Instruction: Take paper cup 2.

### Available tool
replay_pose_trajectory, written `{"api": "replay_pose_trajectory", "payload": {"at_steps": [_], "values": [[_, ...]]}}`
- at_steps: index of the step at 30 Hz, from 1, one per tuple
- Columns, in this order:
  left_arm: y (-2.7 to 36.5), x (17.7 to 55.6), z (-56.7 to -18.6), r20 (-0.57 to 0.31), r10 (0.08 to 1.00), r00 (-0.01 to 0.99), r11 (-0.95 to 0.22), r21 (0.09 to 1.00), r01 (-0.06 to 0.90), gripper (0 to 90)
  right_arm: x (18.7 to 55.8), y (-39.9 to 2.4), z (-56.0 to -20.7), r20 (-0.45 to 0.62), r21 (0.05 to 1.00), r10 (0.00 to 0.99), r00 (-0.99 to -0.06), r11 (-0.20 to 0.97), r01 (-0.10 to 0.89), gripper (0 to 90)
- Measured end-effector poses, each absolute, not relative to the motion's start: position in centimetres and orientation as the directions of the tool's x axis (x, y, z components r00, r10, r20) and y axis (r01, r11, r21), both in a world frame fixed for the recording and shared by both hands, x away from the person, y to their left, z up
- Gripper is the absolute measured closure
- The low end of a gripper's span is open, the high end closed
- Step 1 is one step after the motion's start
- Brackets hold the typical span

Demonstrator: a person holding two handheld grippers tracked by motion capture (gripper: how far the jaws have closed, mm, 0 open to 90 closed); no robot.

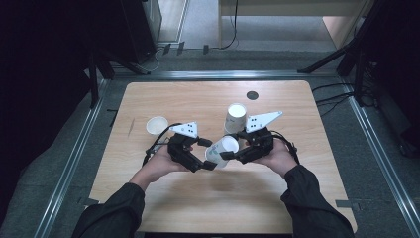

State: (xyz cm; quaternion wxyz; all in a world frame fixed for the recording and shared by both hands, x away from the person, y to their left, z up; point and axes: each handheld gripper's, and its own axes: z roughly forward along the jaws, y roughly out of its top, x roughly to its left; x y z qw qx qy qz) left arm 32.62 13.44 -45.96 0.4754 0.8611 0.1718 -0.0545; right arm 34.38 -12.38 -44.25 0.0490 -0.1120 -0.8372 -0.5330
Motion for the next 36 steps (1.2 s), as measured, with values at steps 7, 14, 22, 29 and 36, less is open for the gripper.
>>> {"api": "replay_pose_trajectory", "payload": {"at_steps": [7, 14, 22, 29, 36], "values": [[13.5, 32.7, -46.4, -0.265, 0.249, 0.932, -0.486, 0.798, 0.357, 10.6, 34.2, -12.1, -44.3, 0.214, 0.886, 0.121, -0.969, 0.394, 0.245, 35.0], [13.2, 32.7, -46.8, -0.277, 0.239, 0.931, -0.488, 0.795, 0.361, 11.3, 34.0, -11.7, -44.3, 0.223, 0.889, 0.101, -0.97, 0.386, 0.245, 35.0], [13.2, 32.7, -47.1, -0.275, 0.24, 0.931, -0.49, 0.794, 0.36, 13.2, 33.9, -11.7, -44.1, 0.236, 0.897, 0.086, -0.968, 0.364, 0.251, 35.0], [13.3, 32.6, -46.9, -0.264, 0.229, 0.937, -0.482, 0.806, 0.344, 17.5, 34.0, -11.7, -44.3, 0.247, 0.895, 0.086, -0.965, 0.362, 0.261, 34.9], [13.4, 32.5, -46.9, -0.247, 0.222, 0.943, -0.489, 0.809, 0.327, 21.4, 34.1, -11.7, -44.4, 0.253, 0.891, 0.089, -0.963, 0.367, 0.268, 34.9]]}}
